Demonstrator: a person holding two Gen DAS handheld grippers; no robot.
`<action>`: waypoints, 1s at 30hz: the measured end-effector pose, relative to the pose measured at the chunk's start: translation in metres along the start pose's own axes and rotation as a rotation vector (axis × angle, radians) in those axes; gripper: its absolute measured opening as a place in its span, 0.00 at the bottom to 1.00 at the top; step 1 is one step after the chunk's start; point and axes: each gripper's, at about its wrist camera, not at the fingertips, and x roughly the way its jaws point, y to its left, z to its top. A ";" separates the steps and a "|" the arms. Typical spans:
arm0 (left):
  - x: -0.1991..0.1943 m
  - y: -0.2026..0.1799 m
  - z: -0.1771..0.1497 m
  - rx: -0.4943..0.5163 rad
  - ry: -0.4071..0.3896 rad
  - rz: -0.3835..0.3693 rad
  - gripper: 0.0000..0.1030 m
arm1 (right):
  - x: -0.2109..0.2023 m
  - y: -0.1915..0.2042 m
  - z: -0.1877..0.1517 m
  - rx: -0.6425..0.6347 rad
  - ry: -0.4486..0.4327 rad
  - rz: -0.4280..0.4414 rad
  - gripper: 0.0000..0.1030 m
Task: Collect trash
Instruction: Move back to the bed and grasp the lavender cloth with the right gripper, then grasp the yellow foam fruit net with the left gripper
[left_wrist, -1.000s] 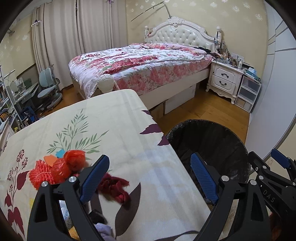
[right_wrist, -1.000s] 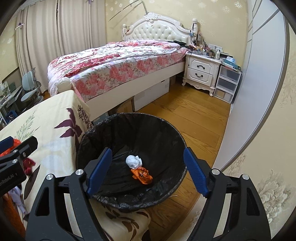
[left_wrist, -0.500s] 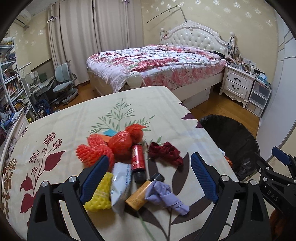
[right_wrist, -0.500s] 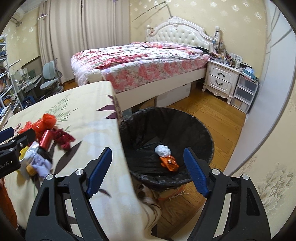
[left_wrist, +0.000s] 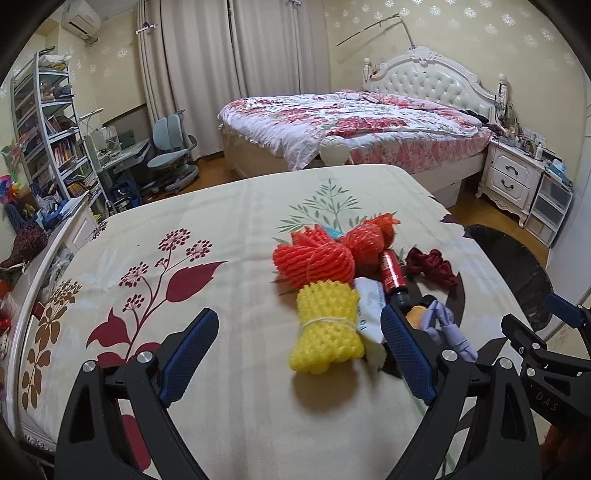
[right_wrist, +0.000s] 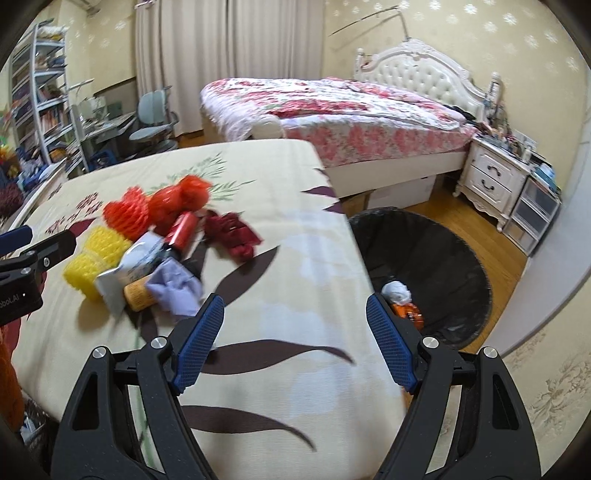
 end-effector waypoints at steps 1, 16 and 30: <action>0.002 0.004 -0.002 -0.005 0.004 0.003 0.87 | 0.001 0.005 -0.001 -0.008 0.005 0.011 0.74; 0.009 0.035 -0.024 -0.055 0.043 0.019 0.87 | 0.027 0.055 -0.010 -0.101 0.088 0.110 0.34; 0.010 0.018 -0.015 -0.040 0.031 -0.032 0.87 | 0.017 0.029 -0.007 -0.060 0.047 0.066 0.29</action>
